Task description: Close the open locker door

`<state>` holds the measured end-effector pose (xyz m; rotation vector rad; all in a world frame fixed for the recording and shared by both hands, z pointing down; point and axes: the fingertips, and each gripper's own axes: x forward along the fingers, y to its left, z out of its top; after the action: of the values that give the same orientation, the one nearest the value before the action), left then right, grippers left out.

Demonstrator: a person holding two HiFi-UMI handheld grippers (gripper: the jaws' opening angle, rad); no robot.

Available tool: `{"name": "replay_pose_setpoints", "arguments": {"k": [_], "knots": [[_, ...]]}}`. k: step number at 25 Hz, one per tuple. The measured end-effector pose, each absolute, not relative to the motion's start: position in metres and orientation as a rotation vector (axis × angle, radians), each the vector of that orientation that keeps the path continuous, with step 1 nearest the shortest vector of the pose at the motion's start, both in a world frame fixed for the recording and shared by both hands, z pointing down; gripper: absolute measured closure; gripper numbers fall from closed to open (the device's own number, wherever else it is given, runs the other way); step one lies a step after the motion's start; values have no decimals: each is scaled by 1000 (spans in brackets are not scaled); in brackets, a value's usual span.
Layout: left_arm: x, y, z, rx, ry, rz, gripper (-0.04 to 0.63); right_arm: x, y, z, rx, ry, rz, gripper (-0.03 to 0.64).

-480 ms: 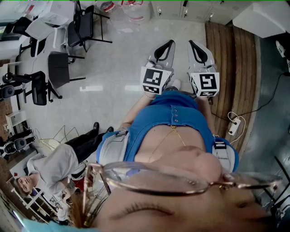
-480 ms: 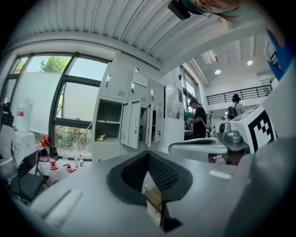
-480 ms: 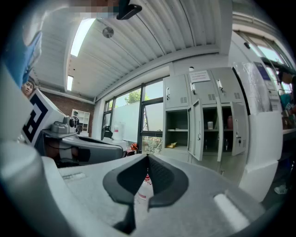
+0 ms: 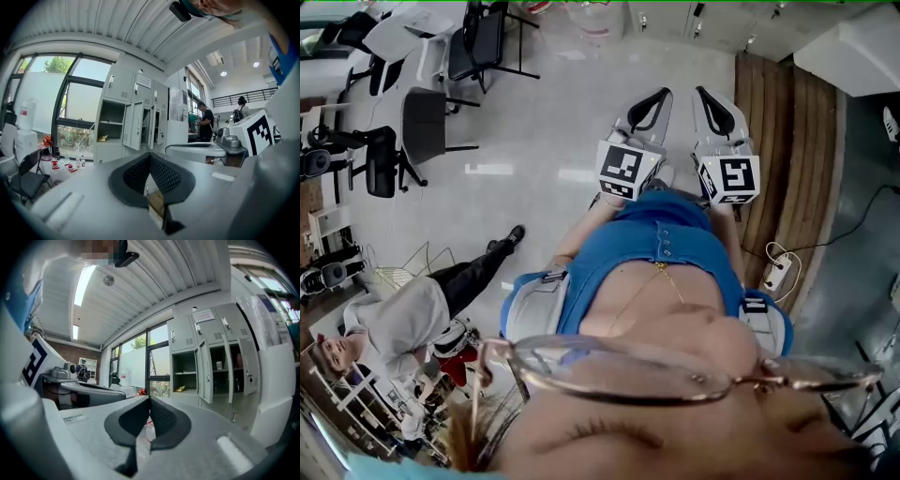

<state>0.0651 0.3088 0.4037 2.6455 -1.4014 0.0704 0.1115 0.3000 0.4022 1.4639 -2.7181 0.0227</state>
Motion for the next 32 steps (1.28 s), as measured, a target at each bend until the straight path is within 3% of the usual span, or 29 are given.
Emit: {"name": "replay_pose_setpoints", "arguments": {"k": [32], "knots": [[21,93,397,2784,-1074,66,595,54,92,394,1619,-2608,9,615]]}}
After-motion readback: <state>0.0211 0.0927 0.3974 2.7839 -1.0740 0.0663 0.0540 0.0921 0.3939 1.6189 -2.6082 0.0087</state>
